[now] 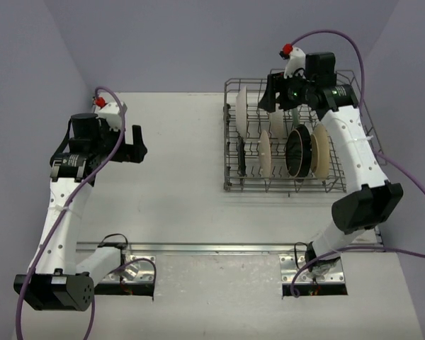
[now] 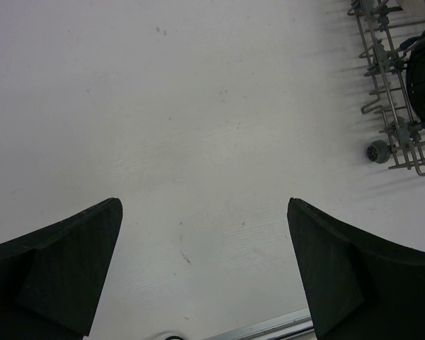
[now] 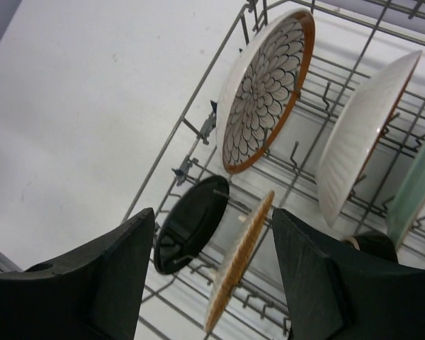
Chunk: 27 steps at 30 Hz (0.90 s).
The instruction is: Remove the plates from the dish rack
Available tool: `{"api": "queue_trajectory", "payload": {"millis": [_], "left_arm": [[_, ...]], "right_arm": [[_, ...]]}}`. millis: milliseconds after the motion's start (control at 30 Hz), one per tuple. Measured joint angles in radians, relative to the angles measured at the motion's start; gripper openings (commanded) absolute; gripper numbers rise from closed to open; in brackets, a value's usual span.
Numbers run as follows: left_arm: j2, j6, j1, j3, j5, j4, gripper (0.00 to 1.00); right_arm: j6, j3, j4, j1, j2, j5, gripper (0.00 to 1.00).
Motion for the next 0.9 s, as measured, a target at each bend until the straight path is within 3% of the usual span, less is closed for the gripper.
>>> {"api": "queue_trajectory", "payload": {"millis": [233, 900], "left_arm": [[0.024, 0.0, 0.006, 0.0, 0.005, 0.0, 1.0], [0.048, 0.0, 0.011, 0.0, 0.01, 0.0, 1.0]], "right_arm": [[0.054, 0.049, 0.056, 0.017, 0.147, -0.012, 0.62], [0.109, 0.072, 0.149, 0.086, 0.372, -0.034, 0.56]]}}
